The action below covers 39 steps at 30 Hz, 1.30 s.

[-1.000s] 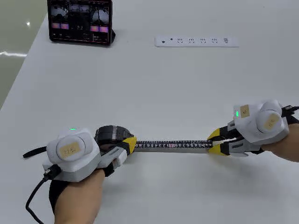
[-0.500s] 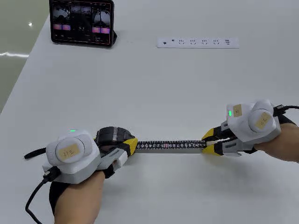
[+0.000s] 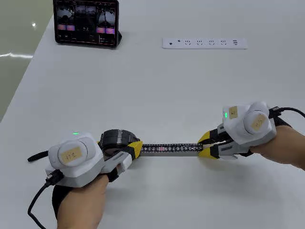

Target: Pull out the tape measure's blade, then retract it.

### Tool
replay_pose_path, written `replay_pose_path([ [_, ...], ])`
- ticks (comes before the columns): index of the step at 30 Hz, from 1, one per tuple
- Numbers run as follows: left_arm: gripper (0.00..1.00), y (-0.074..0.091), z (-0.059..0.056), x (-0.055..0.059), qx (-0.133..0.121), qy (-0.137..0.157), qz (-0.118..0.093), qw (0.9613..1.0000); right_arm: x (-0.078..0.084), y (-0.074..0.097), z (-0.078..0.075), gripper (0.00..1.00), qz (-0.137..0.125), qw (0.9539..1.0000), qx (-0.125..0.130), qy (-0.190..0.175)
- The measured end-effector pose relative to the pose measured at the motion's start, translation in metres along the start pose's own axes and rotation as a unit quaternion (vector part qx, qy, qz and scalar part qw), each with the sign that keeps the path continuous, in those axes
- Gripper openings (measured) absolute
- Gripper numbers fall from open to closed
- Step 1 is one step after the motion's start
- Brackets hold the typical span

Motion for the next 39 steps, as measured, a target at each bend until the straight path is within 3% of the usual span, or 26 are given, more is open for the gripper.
replay_pose_path([
  [24,0.57,0.0,0.0,0.0,0.006,0.006,-0.001,1.0,-0.029,-0.024,0.001,0.11,-0.025,0.9995,-0.016,0.006],
  [39,0.57,0.0,0.001,0.001,0.01,0.006,-0.002,0.9999,-0.042,-0.036,0.003,0.11,-0.027,0.9992,-0.027,0.015],
])
Point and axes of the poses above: the centre of the closed fingertips' face, and the gripper's own axes: y roughly backward along the fingers, z roughly to its left, x roughly out of its underside, the point moved 6 cm from there along y, roughly backward along the fingers, and after that the axes turned 4 degrees about z, right-handed, at the moved point
